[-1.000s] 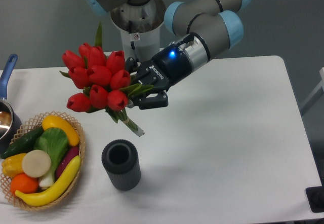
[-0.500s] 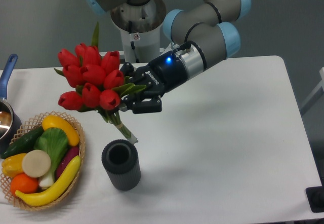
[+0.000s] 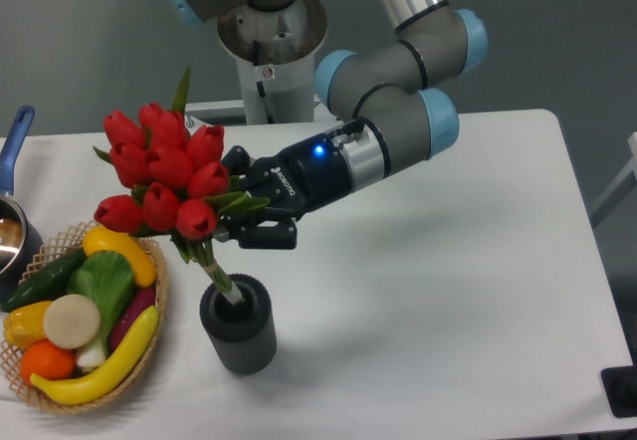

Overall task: Insert the flowers into the vase
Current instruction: 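Lower the tulip stems down into the grey vase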

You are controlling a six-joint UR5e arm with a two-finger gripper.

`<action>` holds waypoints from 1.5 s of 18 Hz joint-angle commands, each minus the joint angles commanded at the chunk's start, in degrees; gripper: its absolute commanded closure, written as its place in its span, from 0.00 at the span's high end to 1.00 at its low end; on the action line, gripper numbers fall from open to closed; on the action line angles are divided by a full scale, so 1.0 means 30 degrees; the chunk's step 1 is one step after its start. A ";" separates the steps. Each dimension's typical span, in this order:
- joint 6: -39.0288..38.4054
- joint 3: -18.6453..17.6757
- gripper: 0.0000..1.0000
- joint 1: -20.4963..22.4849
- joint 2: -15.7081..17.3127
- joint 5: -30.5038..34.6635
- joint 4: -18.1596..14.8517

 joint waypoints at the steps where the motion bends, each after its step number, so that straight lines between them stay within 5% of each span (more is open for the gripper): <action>1: 0.0029 0.0000 0.29 0.0000 -0.0117 0.0000 0.0000; 11: 0.0059 -0.1171 0.29 0.0058 -0.0968 0.0029 0.0000; 27: 0.1230 -0.1406 0.30 0.0234 -0.2784 0.0322 0.0000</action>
